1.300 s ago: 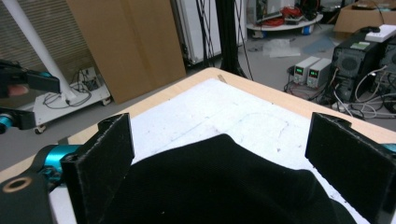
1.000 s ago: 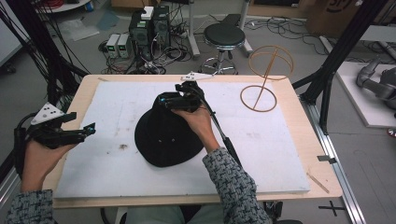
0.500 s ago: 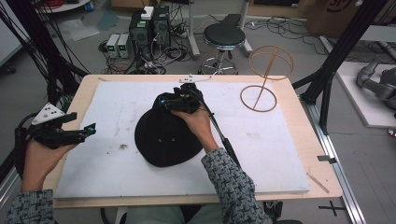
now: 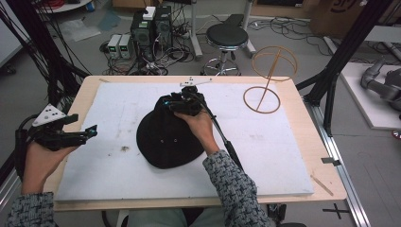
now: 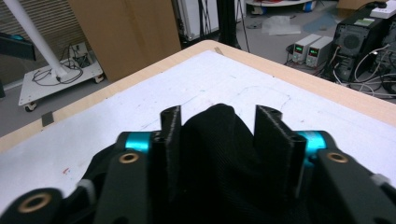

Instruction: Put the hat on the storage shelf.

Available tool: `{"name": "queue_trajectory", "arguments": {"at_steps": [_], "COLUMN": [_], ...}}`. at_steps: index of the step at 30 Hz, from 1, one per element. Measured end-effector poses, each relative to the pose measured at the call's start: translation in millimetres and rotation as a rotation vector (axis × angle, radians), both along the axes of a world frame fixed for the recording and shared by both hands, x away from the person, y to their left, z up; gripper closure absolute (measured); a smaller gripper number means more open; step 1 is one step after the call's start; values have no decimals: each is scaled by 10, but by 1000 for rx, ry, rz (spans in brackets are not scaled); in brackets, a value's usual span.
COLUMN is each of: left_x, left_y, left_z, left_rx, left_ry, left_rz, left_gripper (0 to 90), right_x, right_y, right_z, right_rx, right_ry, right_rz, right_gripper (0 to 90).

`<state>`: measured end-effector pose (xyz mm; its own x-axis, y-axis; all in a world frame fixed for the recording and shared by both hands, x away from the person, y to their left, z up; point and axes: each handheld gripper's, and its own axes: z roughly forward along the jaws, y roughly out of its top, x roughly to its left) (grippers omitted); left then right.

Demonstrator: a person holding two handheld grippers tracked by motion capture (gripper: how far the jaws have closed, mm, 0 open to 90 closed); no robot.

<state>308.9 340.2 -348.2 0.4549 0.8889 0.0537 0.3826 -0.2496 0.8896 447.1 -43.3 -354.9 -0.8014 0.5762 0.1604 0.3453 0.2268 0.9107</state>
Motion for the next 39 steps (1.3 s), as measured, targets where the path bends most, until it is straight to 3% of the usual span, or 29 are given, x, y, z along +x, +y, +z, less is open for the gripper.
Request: {"name": "queue_trajectory", "arguments": {"at_steps": [4,13,39], "left_x": [-1,0,6], "left_y": [6,7,10], "left_z": [1,-1,-10], "left_rx": [2,1,0], "left_ry": [1,1,4], "left_rz": [1,1,1], "left_gripper": [193,193,193], "right_x": [-2,-54,-224], "right_y": [-4,-34,-463], "right_z": [7,79,626], "right_rx": [10,-3,67], "right_ry": [4,-12,-134], "right_rz": [23,-4,-79], "right_gripper": [658,813,830]}}
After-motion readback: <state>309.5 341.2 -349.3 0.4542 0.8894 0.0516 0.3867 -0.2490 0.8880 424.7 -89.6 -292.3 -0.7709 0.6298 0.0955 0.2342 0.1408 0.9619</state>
